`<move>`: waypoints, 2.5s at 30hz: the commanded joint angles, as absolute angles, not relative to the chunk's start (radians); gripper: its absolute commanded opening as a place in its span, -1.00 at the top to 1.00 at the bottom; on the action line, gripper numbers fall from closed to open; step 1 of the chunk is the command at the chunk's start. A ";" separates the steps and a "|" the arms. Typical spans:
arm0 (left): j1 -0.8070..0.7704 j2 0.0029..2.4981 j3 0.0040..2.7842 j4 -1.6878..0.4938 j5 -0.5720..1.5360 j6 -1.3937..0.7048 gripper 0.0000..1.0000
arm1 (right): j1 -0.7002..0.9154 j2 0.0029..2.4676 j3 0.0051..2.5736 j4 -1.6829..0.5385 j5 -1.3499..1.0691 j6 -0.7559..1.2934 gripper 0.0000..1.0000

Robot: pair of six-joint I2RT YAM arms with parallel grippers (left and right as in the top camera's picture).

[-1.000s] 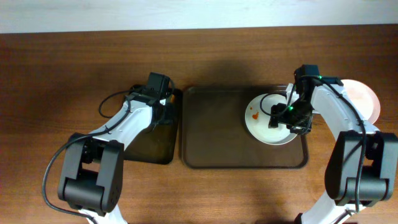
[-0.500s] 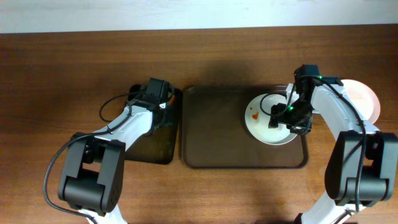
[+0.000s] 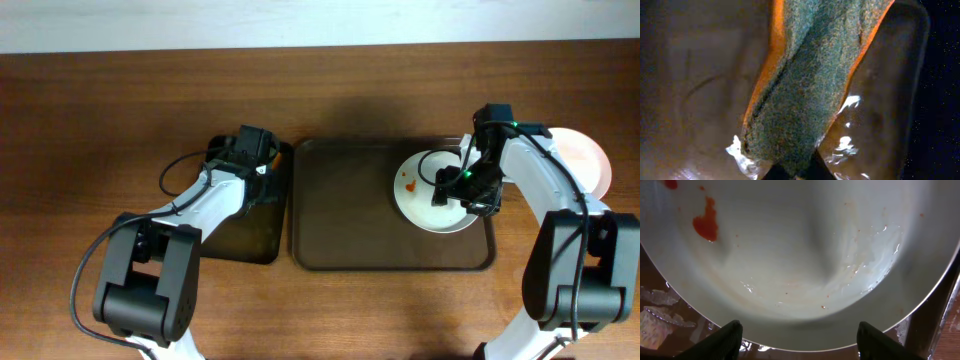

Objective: Clean dirty plates on tray and stack at the side

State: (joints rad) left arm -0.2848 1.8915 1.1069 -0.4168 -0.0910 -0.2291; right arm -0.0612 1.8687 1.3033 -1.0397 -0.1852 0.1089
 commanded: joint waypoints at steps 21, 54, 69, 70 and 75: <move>-0.299 1.814 1.170 -0.895 0.023 -0.231 1.00 | -0.060 1.860 1.311 -1.036 -0.180 0.109 -0.50; -0.286 1.810 1.206 -0.805 0.204 -0.231 0.33 | -0.057 1.860 1.311 -0.893 -0.183 0.109 -0.03; -0.249 1.810 1.263 -0.720 -0.080 -0.231 -0.13 | 0.178 1.875 1.180 -0.767 -0.181 0.113 0.30; -0.249 1.810 1.263 -0.716 -0.080 -0.231 -0.20 | 0.201 1.875 1.178 -0.770 -0.191 0.113 0.30; -0.249 1.810 1.263 -0.714 -0.079 -0.231 -0.24 | 0.313 1.875 1.178 -0.753 -0.280 0.113 0.24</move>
State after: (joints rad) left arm -0.2527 1.8305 1.2495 -0.7162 -0.0647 -0.2295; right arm 0.2619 1.8690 1.1858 -0.7662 -0.2386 0.1062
